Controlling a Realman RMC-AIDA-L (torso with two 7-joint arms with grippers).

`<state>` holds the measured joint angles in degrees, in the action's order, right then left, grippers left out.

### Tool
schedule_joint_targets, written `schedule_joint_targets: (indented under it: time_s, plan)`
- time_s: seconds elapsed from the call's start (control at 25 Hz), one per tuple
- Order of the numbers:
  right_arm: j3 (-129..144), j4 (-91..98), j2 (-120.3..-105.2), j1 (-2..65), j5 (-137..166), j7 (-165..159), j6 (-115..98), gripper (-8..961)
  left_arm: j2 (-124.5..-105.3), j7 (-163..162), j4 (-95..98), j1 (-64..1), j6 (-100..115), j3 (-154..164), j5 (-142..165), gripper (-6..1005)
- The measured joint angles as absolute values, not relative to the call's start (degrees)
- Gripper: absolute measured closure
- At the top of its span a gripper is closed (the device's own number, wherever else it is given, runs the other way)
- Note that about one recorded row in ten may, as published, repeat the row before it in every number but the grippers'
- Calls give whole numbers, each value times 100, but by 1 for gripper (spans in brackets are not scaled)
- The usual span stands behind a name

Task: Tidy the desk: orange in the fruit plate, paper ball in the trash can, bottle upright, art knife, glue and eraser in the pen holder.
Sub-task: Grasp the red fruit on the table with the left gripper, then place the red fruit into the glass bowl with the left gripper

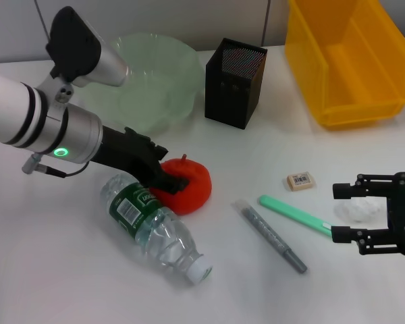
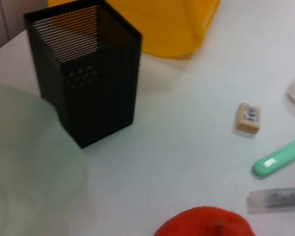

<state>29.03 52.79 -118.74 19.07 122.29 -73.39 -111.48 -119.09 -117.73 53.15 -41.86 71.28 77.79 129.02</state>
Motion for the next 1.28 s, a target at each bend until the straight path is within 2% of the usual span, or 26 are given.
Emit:
schedule_joint_targets:
  time_s: [0.08,0.68,0.96,1.0,1.28]
  plan:
    - [2908,5277,-11878,1908,12232,-7339,-11150,230,-11909,-11735,5308,-4175,7103,7872,12803,214]
    - [2909,5264,-11883,1927,12229,-7360,-11154,230,-11909,-11674,5266,-4141,6907,8175,12494,427]
    - [2908,5254,-11891,1910,12217,-7385,-11153,229,-11909,-11706,5281,-4056,6673,8342,12515,638]
    - [2906,5253,-11891,1908,12216,-7387,-11154,229,-11909,-11717,5314,-4030,6629,8338,12493,782]
    - [2849,5271,-11892,1901,12216,-7399,-11242,229,-11870,-11801,5965,-3862,6905,8185,12292,837]
